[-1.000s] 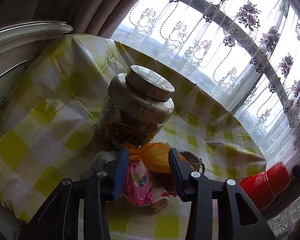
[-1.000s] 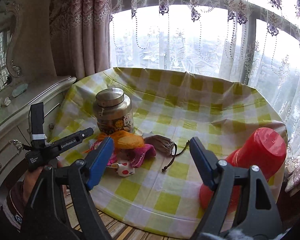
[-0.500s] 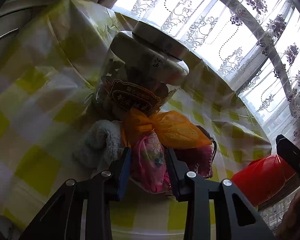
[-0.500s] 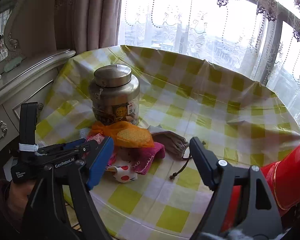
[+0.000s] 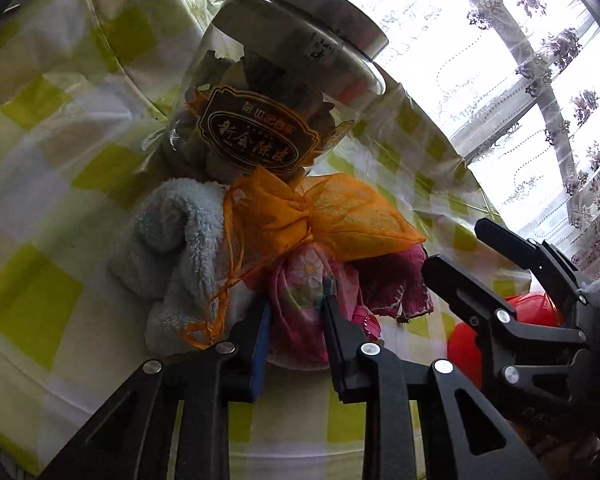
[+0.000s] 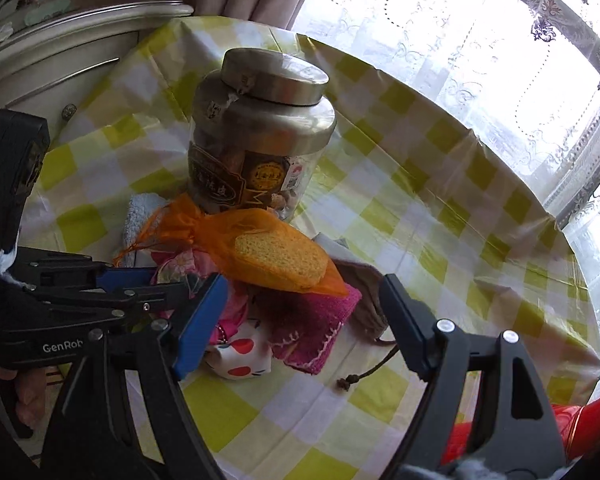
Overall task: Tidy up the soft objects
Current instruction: 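Grasp the pink floral pouch with the left tool while the right tool grasps the orange organza bag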
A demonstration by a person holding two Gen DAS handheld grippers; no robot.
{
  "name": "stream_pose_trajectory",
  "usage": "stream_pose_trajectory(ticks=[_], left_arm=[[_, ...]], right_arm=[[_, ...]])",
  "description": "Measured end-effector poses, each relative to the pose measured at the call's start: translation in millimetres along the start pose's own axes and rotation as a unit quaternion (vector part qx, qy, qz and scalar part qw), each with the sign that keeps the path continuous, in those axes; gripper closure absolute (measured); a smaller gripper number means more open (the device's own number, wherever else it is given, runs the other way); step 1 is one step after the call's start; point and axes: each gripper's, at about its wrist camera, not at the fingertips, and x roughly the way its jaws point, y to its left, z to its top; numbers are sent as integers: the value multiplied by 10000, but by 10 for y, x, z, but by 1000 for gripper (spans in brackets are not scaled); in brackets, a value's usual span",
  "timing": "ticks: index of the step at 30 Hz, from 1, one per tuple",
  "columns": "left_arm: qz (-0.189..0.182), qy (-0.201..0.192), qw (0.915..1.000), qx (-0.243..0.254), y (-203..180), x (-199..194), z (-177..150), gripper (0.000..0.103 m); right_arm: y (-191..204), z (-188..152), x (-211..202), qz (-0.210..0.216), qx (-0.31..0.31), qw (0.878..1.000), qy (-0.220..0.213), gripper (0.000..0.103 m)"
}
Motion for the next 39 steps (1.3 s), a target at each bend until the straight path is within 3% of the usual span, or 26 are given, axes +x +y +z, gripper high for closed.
stream_pose_trajectory(ticks=[6, 16, 18, 20, 24, 30, 39], left_arm=[[-109, -47, 9996, -255, 116, -52, -14, 81], [-126, -57, 9994, -311, 184, -113, -45, 83], [-133, -49, 9994, -329, 211, -119, -53, 83], [-135, -52, 9994, -321, 207, -128, -57, 83], [-138, -76, 9994, -317, 204, -138, -71, 83], [-193, -264, 9990, -291, 184, -233, -74, 83], [-227, -692, 9973, -29, 54, -425, -80, 84]], right_arm=[[125, 51, 302, 10, -813, 9964, 233, 23], [346, 91, 628, 134, -2031, 9779, 474, 23], [371, 111, 650, 125, -2060, 9776, 410, 33], [386, 125, 705, 215, -1990, 9784, 510, 61], [397, 73, 756, 220, -1743, 9829, 546, 63], [58, 63, 438, 198, -492, 9986, 50, 77], [-177, -158, -14, 305, 801, 9958, -313, 82]])
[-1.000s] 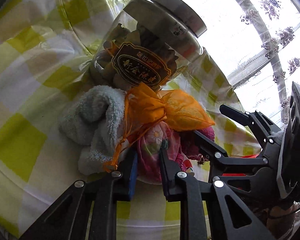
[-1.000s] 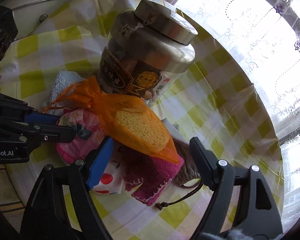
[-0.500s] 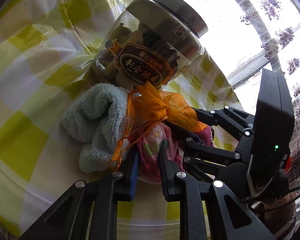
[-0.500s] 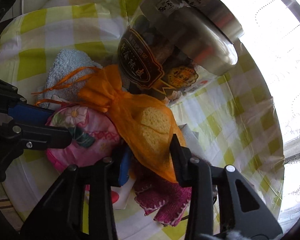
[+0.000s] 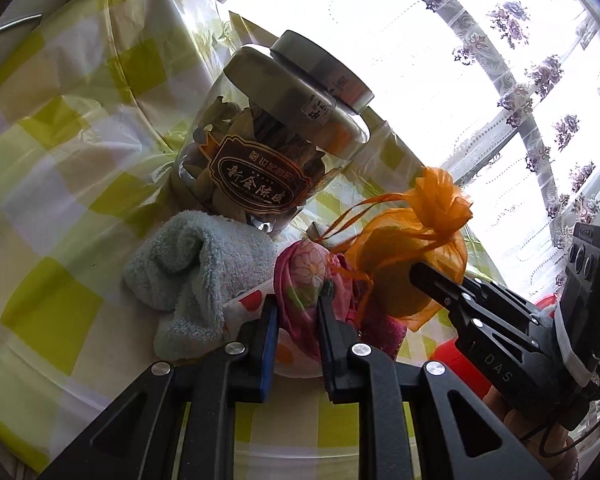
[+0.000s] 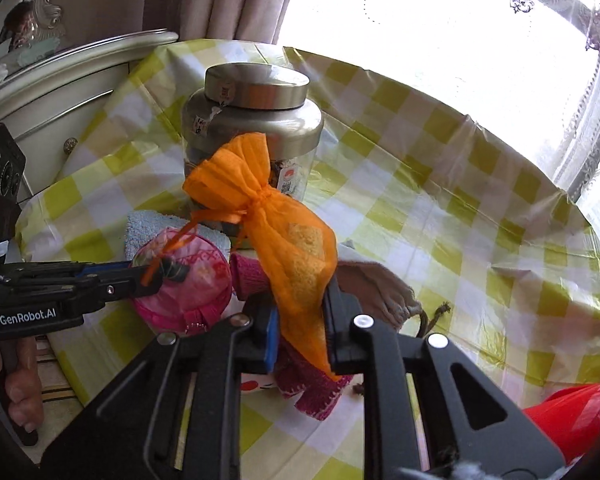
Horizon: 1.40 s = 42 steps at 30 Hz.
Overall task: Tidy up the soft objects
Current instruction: 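Grasp the pink floral pouch with the left tool while the right tool grasps the orange organza bag, then carry the pouch and organza bag over the white box and open both tools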
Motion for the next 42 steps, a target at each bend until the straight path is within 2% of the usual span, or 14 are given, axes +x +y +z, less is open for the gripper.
stream_pose_trajectory(ticks=[9, 13, 21, 32, 42], left_arm=[[42, -475, 9986, 213, -157, -197, 9, 84], [-26, -503, 9982, 319, -269, -264, -11, 84], [-177, -388, 9968, 679, -643, -317, -124, 84], [-481, -26, 9926, 1110, -1135, -372, -428, 84], [-765, 393, 9836, 1588, -1633, -399, -841, 84]], right_arm=[[-248, -286, -574, -60, 771, 9968, -222, 83], [-318, -492, -812, -102, 1033, 9943, -231, 83], [-400, -927, -1117, -147, 1401, 9900, -50, 83], [-590, -1417, -1635, -270, 1793, 9834, -11, 83], [-890, -1831, -2164, -552, 2157, 9749, -74, 83]])
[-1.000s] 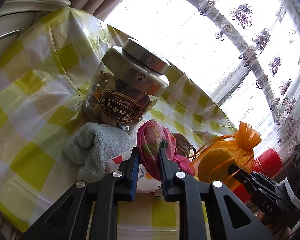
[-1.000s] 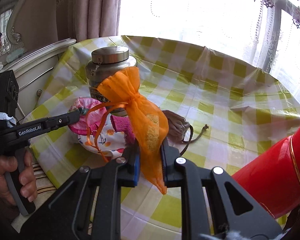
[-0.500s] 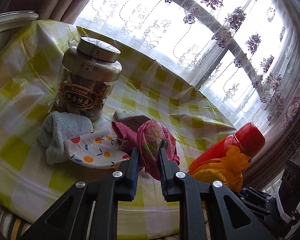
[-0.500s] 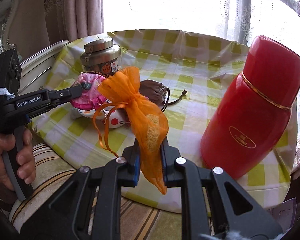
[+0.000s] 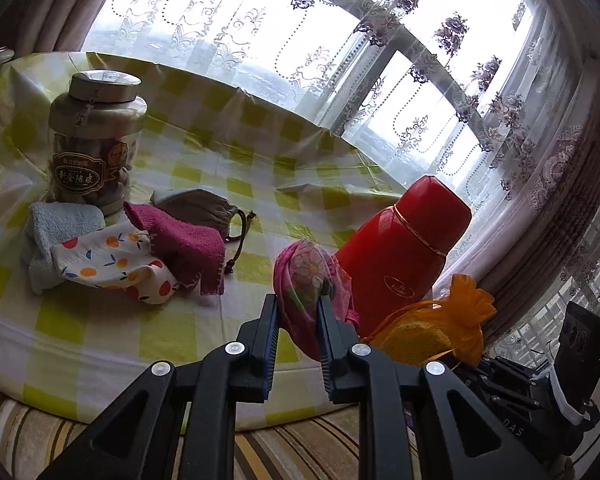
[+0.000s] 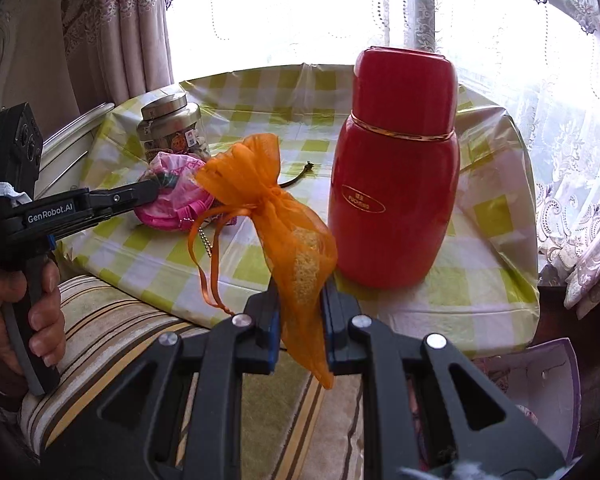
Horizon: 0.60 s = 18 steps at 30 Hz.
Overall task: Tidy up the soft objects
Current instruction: 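Carry the pouch and organza bag over the white box and open both tools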
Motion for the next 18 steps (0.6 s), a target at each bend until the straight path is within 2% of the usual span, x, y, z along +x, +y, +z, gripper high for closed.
stream_pose_trajectory(ticks=[11, 18], left_arm=[[-440, 439, 9967, 530, -677, 70, -295, 84], [-760, 805, 9906, 807, -1067, 145, -482, 84]], right_arm=[[-579, -358, -441, -439, 463, 9980, 9, 83], [-988, -541, -717, -850, 772, 9934, 42, 83]])
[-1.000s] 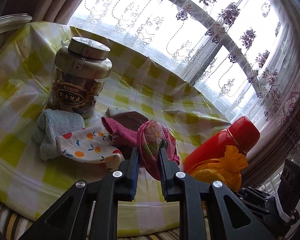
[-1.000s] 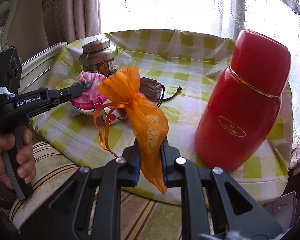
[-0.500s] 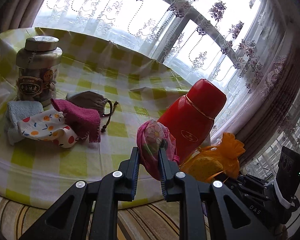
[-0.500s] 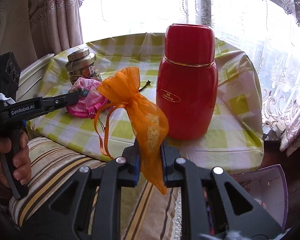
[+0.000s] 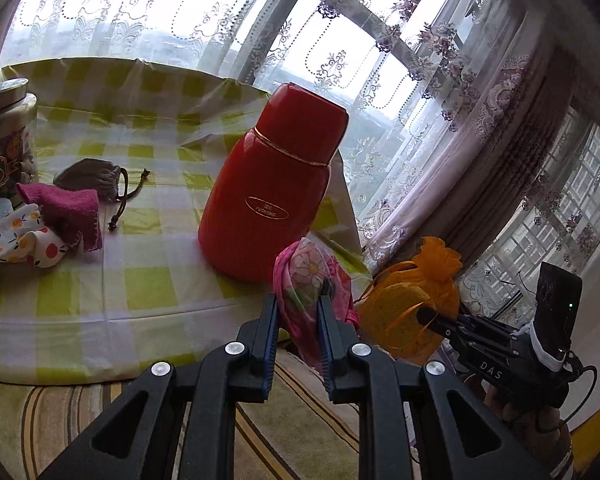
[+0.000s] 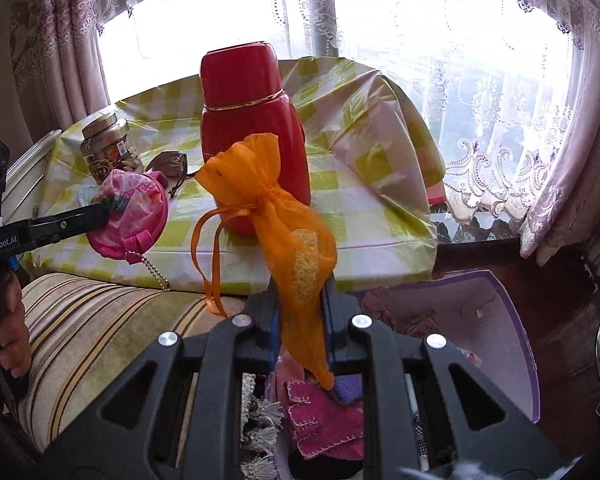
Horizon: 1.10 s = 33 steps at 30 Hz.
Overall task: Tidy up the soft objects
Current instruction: 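Carry the pouch and organza bag over the white box and open both tools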
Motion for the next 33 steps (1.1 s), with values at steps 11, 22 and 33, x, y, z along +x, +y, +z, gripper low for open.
stream_pose_trajectory(ticks=[11, 22, 33], left_arm=[[-580, 680, 9951, 428, -515, 235, -220, 83], [-1026, 1342, 9832, 697, -753, 419, -340, 65], [-422, 981, 9872, 1186, -809, 265, -307, 48]], right_arm=[[-544, -124, -204, -791, 348, 9962, 138, 83], [-797, -148, -249, -1172, 631, 9907, 297, 47], [-685, -51, -322, -1362, 434, 9897, 120, 18]])
